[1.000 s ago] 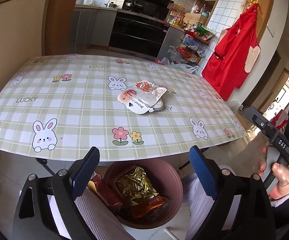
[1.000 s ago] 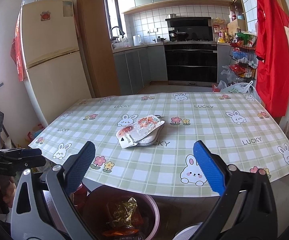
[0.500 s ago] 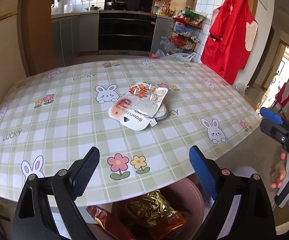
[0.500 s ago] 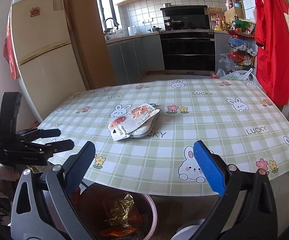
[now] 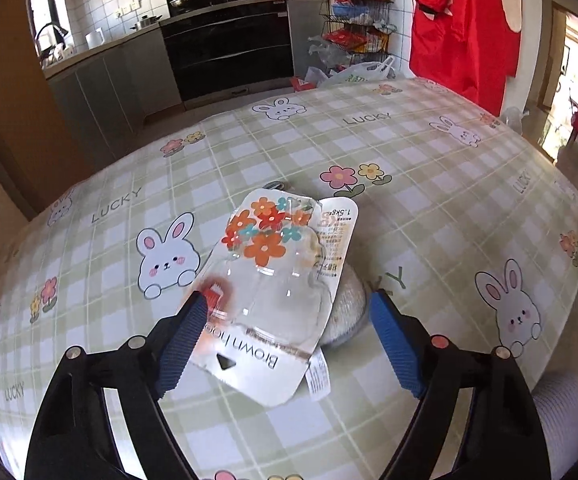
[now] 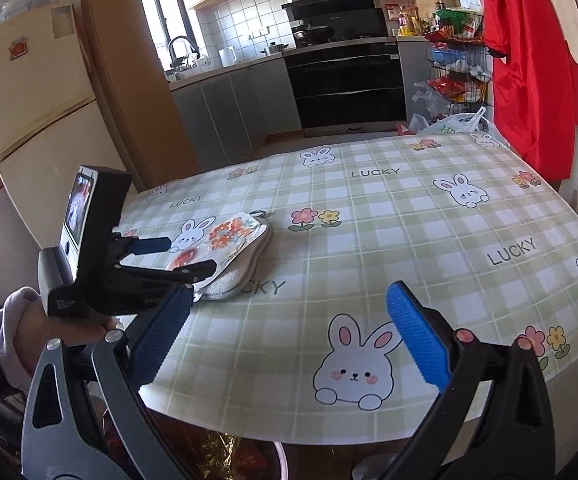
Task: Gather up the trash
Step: 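Grasp the clear plastic tray with the flower label using the left tool, then grasp and lift the white sponge with the right tool while the left tool holds the tray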
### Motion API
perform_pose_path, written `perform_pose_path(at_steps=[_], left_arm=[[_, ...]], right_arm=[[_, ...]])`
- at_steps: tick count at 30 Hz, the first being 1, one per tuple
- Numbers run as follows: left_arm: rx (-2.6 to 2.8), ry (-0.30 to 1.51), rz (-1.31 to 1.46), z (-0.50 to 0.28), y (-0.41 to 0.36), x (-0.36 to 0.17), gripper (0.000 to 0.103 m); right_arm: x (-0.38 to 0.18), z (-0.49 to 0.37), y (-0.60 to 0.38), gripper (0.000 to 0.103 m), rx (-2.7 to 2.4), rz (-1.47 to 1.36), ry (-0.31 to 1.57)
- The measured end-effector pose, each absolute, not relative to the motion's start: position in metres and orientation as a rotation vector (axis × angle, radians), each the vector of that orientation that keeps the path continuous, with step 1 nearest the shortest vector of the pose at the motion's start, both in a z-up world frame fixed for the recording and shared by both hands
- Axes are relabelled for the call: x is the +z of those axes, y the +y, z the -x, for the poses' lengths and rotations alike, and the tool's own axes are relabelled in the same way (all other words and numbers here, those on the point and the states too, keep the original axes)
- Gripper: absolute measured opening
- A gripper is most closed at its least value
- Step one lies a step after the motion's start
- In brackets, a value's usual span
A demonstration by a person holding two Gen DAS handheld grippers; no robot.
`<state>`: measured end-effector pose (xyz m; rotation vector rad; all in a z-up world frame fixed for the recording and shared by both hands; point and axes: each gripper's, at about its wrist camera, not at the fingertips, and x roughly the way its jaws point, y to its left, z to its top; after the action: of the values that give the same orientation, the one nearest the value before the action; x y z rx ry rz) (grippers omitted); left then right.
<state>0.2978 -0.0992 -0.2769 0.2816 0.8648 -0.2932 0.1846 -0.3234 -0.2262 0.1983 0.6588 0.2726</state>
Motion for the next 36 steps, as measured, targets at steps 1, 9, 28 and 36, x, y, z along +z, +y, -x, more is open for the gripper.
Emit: perform_pose_path(at_steps=[1,9,28,36], left_arm=[[-0.293,0.867,-0.3,-0.303,-0.104,-0.281,0.076],[-0.248,0.896,-0.366,-0.336,-0.126,-0.297,0.073],[-0.339,0.829,-0.173,-0.328,-0.078,-0.259,0.021],[-0.245,0.734,0.118,-0.279,0.007,-0.23,0.021]], right_arm=[[-0.227,-0.19,-0.327,0.097,0.267,-0.205,0.663],[-0.238,-0.216,-0.357,0.097,0.231,-0.26,0.689],[-0.263,-0.228,-0.343,0.097,0.259,-0.267,0.784],[-0.272,-0.255,-0.291,0.097,0.361,-0.243,0.834]])
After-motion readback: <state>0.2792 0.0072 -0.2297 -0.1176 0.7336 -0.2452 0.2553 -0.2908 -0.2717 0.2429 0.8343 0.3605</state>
